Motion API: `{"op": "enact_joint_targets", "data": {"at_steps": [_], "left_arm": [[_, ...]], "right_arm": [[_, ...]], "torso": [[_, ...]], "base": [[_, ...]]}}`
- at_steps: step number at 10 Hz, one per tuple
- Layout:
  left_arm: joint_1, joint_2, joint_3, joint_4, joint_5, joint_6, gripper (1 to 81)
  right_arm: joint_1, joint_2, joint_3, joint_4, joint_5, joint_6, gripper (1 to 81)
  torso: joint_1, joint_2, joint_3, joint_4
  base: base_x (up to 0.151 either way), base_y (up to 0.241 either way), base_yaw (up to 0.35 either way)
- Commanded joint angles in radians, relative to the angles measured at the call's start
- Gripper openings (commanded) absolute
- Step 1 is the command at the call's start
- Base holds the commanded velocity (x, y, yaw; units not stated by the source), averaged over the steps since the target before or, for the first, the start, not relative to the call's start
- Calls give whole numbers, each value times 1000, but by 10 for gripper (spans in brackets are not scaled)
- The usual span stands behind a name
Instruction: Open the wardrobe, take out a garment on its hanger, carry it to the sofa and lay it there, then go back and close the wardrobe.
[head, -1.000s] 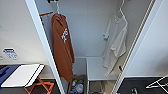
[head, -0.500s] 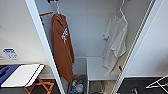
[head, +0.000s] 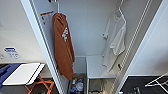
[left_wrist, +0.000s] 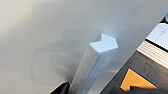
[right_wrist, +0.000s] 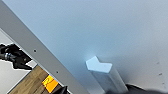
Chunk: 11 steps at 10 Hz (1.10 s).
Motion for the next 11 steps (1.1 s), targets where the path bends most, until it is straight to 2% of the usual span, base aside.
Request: {"op": "enact_joint_targets", "data": {"at_steps": [1, 6, 9, 11], "left_arm": [[36, 33, 181, -74, -74, -38, 811], [62, 13, 187, -72, -77, -34, 811], [83, -35, 191, -72, -140, -32, 811], [96, -53, 194, -72, -141, -32, 811]], "right_arm": [[34, 25, 125, 9, -105, 35, 811], [11, -1, 122, 9, -91, 33, 811], [-12, -63, 122, 7, -47, 33, 811], [-16, -100, 121, 9, -35, 33, 811]], "torso": [[0, 0, 0, 0], [2, 1, 0, 0], [4, 2, 0, 0], [6, 3, 0, 0]], "base": [[-83, 0, 0], [-100, 0, 0], [-107, 0, 0], [-107, 0, 0]]}}
